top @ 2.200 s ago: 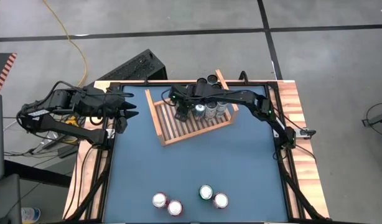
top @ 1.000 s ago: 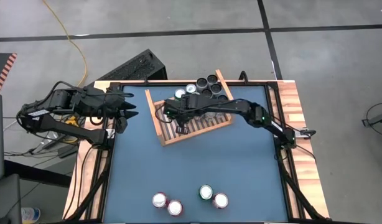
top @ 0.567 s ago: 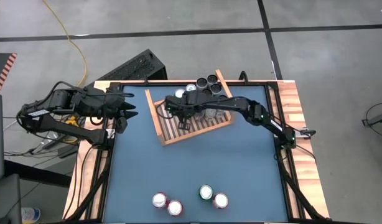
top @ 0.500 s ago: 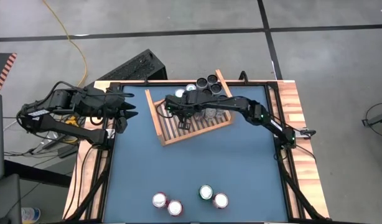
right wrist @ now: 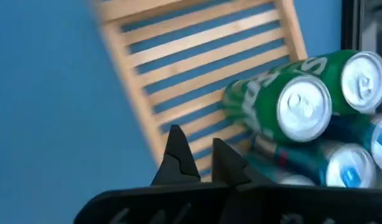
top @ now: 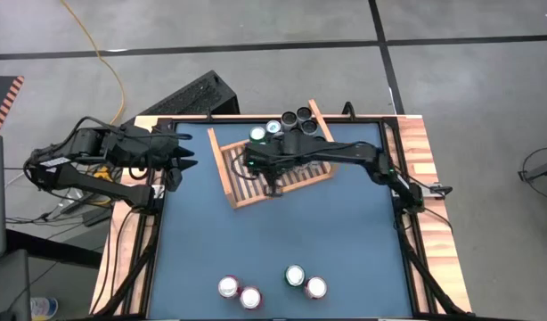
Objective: Place canned beverage on shelf
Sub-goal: Put the green soda can on the shelf aligned with the other green soda cans
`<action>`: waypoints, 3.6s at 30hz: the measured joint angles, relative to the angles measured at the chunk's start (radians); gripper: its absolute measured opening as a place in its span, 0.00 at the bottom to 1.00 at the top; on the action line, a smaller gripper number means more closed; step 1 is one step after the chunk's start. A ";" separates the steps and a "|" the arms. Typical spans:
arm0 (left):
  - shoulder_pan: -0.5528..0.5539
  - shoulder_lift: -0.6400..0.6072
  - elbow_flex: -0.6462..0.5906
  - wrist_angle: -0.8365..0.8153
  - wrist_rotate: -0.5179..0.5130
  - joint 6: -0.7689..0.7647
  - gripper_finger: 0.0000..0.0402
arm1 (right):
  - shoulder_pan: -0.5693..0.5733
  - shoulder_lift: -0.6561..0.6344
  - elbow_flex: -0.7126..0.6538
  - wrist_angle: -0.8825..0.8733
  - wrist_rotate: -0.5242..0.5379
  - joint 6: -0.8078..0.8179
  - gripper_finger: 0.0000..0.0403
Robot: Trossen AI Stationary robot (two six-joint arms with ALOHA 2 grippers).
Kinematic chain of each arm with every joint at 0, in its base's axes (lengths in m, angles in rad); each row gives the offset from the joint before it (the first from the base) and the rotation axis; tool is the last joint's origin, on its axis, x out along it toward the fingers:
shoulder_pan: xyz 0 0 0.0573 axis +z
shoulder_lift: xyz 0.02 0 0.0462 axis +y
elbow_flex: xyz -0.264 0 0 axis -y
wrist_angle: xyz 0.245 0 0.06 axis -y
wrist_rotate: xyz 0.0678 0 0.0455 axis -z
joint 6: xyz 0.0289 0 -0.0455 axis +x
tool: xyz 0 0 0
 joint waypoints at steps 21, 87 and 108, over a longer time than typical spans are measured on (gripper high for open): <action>0.000 0.000 0.000 0.011 0.084 0.020 0.32 | 0.502 -0.115 -0.003 -0.166 -0.233 0.370 0.83; 0.000 0.163 0.000 0.029 0.107 -0.086 0.32 | 0.606 -0.066 -0.159 0.118 -0.085 -0.117 0.81; 0.000 0.163 0.000 0.026 0.108 -0.083 0.32 | 0.605 -0.066 -0.340 0.224 -0.128 -0.154 0.81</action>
